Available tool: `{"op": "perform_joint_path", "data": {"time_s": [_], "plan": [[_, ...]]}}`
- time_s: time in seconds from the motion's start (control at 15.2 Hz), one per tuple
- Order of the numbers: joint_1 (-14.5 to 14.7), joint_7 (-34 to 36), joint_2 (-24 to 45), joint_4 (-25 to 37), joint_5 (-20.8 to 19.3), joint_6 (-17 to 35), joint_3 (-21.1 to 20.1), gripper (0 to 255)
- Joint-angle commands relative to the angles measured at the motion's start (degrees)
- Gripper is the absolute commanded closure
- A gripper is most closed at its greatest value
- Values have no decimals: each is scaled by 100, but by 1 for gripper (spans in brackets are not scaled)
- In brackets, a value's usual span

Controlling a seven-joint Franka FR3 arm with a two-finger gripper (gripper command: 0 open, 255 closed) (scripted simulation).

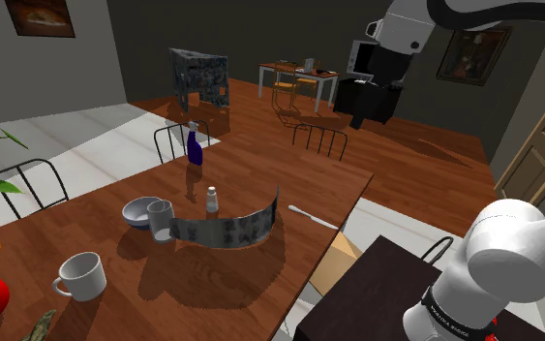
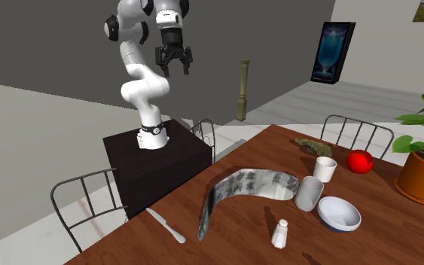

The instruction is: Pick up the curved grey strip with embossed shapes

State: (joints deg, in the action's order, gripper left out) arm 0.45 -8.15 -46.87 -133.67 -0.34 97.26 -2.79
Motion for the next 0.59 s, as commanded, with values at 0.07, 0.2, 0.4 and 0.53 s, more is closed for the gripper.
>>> {"op": "perform_joint_path", "data": {"time_s": [0.07, 0.2, 0.4, 0.53], "plan": [[43, -114, 150, -47, -4, 169, 24, 0], [130, -340, 467, -119, -11, 502, 69, 0], [258, -679, 982, -173, -14, 985, 128, 0], [343, -904, 1347, -174, -11, 1292, 161, 0]]}}
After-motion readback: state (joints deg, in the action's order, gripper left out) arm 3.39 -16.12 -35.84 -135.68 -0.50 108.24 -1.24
